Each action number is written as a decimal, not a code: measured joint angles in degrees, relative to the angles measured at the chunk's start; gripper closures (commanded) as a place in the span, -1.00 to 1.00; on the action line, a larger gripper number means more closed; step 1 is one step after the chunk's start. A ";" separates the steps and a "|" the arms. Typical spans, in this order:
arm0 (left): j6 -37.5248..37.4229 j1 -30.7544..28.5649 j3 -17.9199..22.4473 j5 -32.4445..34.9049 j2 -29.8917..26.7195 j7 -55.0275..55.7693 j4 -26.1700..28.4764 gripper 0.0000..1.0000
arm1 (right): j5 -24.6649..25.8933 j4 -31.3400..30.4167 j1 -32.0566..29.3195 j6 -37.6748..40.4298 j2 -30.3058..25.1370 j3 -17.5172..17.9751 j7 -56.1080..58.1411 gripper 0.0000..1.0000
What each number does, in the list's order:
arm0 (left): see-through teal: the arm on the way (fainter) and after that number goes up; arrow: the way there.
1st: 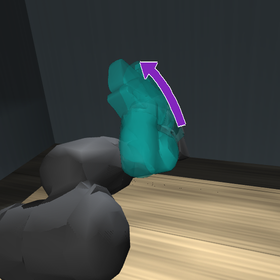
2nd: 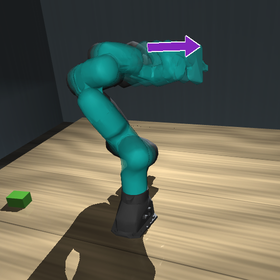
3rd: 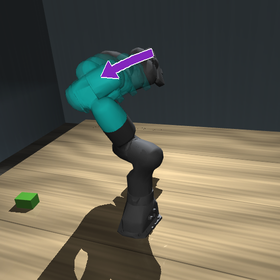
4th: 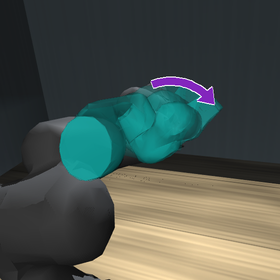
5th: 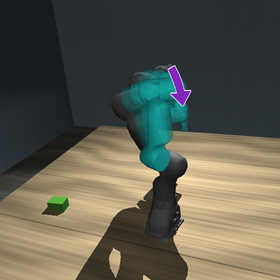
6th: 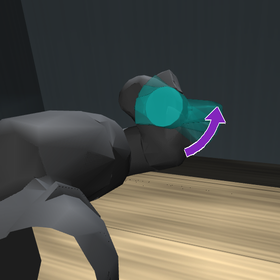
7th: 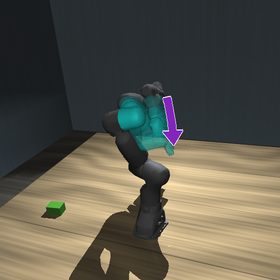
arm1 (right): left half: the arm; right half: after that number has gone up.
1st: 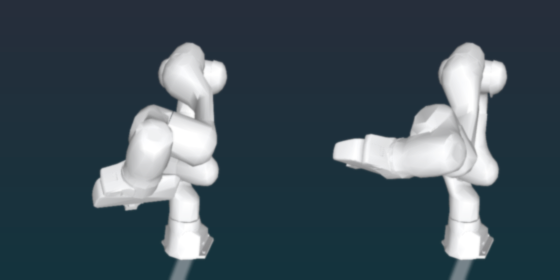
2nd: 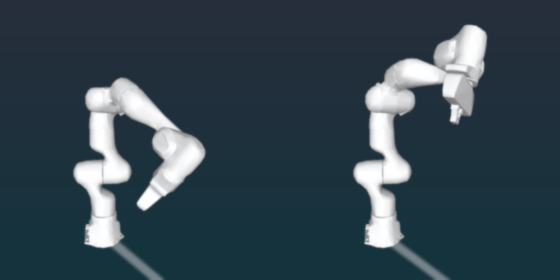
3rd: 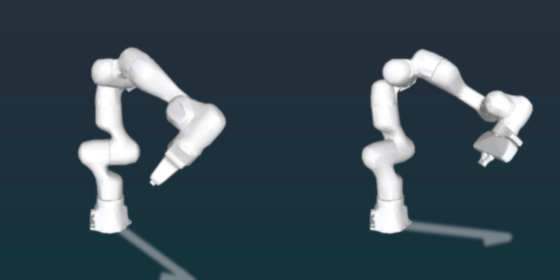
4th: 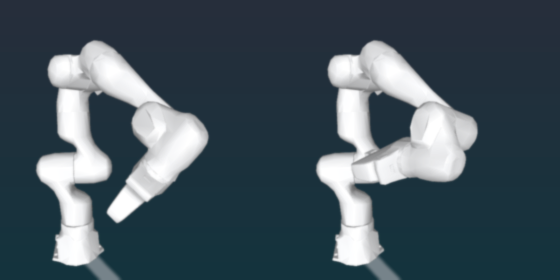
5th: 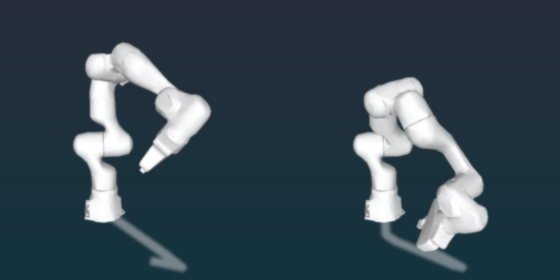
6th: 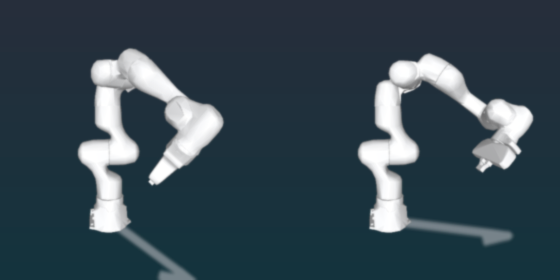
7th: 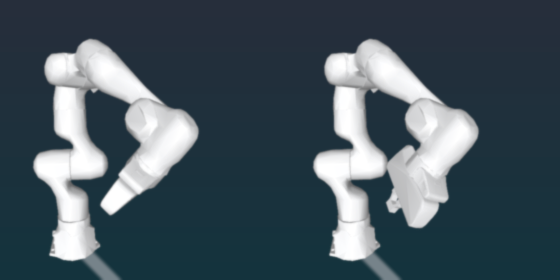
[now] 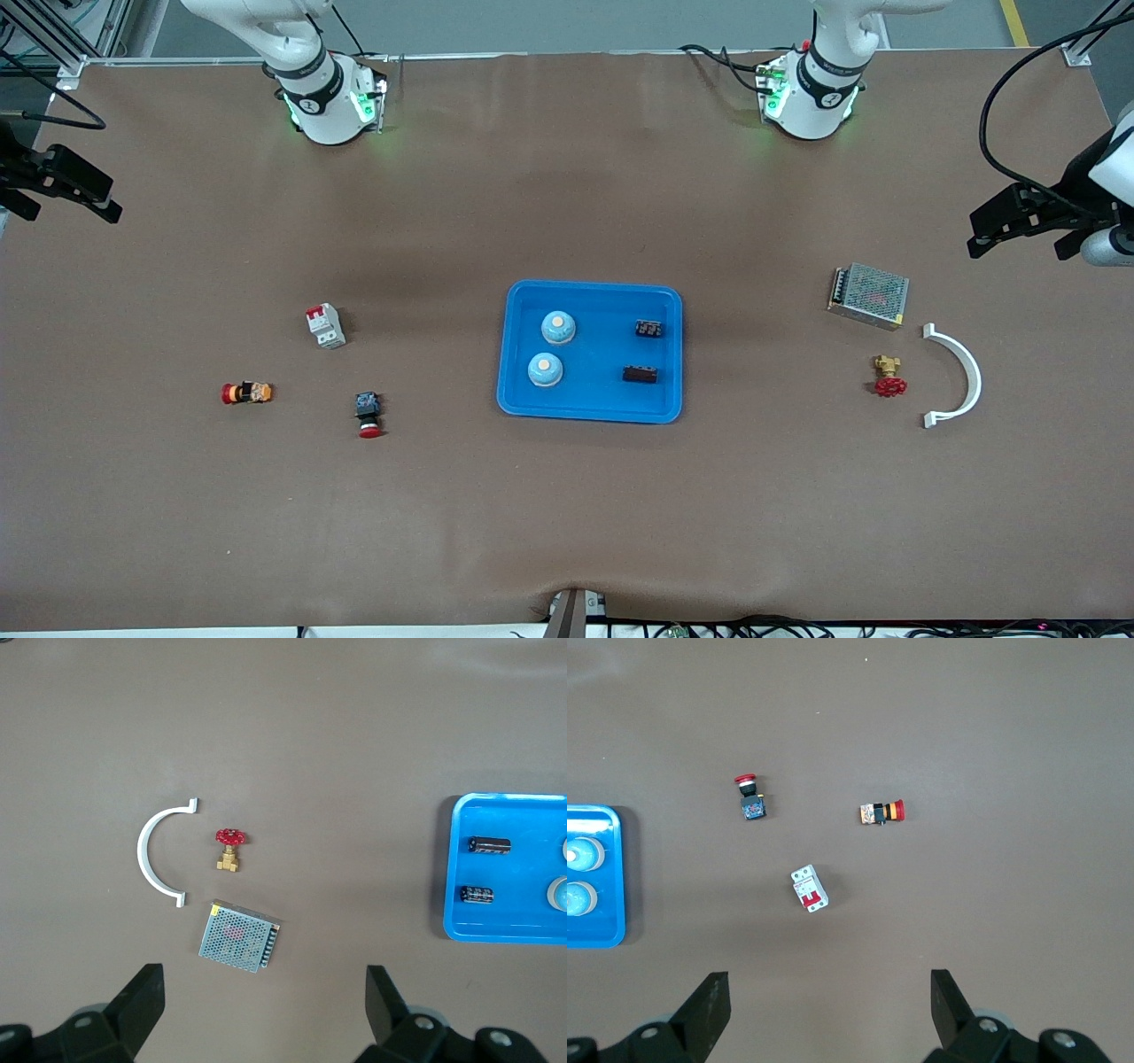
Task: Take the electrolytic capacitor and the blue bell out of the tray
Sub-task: 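Move the left gripper over the tray toward a black capacitor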
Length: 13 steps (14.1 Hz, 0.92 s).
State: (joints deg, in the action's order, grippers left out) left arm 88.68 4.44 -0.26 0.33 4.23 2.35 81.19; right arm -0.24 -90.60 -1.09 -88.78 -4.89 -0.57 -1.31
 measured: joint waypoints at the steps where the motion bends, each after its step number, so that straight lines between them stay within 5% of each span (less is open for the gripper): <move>1: 0.00 0.01 -0.01 0.00 0.00 0.00 0.00 -1.00 | 0.00 0.00 0.00 0.00 0.00 0.00 0.00 -1.00; 8: -0.06 0.45 -0.47 -0.10 0.42 2.77 1.28 -1.00 | 0.01 0.00 0.00 0.00 0.00 -0.02 0.00 -1.00; 13: 2.20 2.31 -4.08 -0.19 3.72 27.19 1.91 -1.00 | 0.02 0.00 0.00 0.00 0.01 -0.02 0.00 -1.00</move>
State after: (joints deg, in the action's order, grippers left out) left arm 90.89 6.75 -4.35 0.14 7.96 29.54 83.10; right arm -0.22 -90.60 -1.10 -88.77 -4.89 -0.58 -1.31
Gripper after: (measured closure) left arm 0.000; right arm 0.000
